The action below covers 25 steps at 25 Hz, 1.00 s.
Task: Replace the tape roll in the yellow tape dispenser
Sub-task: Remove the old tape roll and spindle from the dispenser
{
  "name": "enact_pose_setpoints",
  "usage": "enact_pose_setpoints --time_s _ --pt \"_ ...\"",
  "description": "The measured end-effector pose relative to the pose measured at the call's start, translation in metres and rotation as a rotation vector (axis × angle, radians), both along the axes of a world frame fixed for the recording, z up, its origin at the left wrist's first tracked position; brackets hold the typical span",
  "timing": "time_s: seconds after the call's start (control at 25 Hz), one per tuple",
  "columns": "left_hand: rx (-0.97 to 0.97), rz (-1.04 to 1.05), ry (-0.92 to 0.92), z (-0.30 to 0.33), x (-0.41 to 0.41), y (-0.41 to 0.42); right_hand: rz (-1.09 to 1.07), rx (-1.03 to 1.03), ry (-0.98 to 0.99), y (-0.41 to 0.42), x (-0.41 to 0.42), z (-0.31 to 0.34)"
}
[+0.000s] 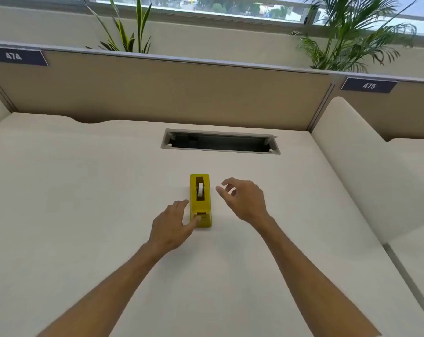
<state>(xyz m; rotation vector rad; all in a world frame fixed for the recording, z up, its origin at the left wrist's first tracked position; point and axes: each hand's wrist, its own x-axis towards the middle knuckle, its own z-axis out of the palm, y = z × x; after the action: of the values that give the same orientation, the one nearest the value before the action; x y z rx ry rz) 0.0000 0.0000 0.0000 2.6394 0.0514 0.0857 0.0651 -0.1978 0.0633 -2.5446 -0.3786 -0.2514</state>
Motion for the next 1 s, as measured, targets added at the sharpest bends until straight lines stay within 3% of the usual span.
enact_pose_setpoints --time_s 0.2,0.36,0.64,1.0 --pt "-0.039 0.063 0.017 -0.023 -0.009 -0.016 0.036 -0.032 0.085 0.009 0.000 -0.025" --pt "-0.049 0.120 -0.085 -0.033 -0.008 -0.025 0.101 -0.049 0.105 0.016 0.009 -0.038" --pt "-0.001 0.227 -0.111 -0.039 0.004 -0.038 0.193 -0.129 0.072 0.035 0.030 -0.042" --pt "0.018 0.215 -0.172 -0.048 0.006 -0.037 0.222 -0.214 0.056 0.043 0.044 -0.042"
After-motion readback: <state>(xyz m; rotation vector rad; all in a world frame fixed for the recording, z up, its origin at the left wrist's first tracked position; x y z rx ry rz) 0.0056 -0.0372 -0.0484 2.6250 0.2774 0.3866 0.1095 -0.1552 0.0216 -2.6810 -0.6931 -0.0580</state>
